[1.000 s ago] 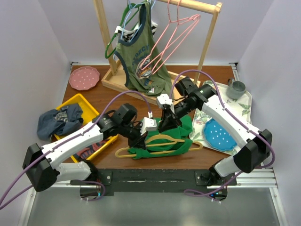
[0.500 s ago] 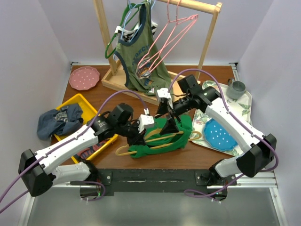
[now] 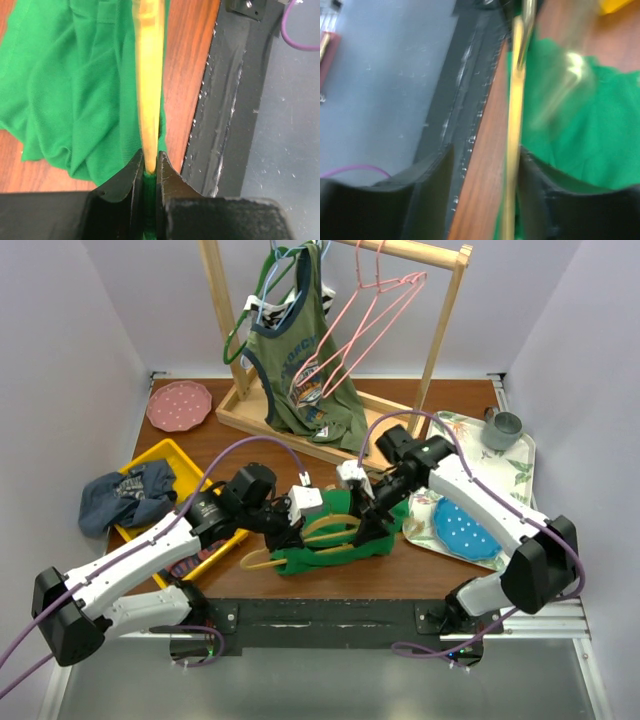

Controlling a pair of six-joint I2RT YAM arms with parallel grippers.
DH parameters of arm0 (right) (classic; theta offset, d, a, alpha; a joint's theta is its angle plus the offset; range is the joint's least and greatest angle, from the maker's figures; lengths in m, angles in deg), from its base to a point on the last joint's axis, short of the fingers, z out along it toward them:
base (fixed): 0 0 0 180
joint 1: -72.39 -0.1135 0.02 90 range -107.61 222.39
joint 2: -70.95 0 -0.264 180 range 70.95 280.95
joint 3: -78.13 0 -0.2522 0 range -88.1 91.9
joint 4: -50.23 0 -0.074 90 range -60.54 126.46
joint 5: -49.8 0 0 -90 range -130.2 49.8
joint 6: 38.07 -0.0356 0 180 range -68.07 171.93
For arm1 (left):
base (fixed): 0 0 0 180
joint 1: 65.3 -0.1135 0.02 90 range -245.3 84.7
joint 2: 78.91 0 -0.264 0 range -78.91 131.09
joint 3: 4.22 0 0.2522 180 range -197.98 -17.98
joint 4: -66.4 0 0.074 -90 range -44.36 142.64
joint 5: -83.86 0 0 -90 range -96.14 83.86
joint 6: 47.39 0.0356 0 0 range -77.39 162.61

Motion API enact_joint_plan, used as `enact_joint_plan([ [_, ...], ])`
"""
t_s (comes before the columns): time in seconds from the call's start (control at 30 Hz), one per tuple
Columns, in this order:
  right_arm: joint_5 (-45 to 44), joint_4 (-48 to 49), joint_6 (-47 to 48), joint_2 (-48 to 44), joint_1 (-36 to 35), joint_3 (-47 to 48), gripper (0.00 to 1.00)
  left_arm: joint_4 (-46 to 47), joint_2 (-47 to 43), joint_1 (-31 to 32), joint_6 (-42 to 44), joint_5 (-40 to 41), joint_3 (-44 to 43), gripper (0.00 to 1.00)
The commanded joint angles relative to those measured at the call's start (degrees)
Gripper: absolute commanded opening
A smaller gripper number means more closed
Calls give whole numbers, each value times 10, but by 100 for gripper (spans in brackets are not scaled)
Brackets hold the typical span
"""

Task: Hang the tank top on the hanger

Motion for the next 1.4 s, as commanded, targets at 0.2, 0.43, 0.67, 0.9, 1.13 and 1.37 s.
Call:
enact_joint_plan([
  [0.2,-12,-12,-9,12,-22,27,0,30,-26,-1,8,-25,-2,50],
  [0.43,-10,-93,100,0,27,52,0,2,-81,-2,83,-31,21,70],
  [0.67,5,-109,128,3,61,50,0,14,-84,-2,88,-32,42,69],
  [0.9,13,-111,129,4,77,53,0,14,-41,-2,80,50,21,0],
  [1.13,10,-61,34,-4,168,105,70,38,-91,-36,28,138,37,0],
  [1.37,25,149,-193,-46,334,146,99,32,-77,-127,-9,159,20,0],
])
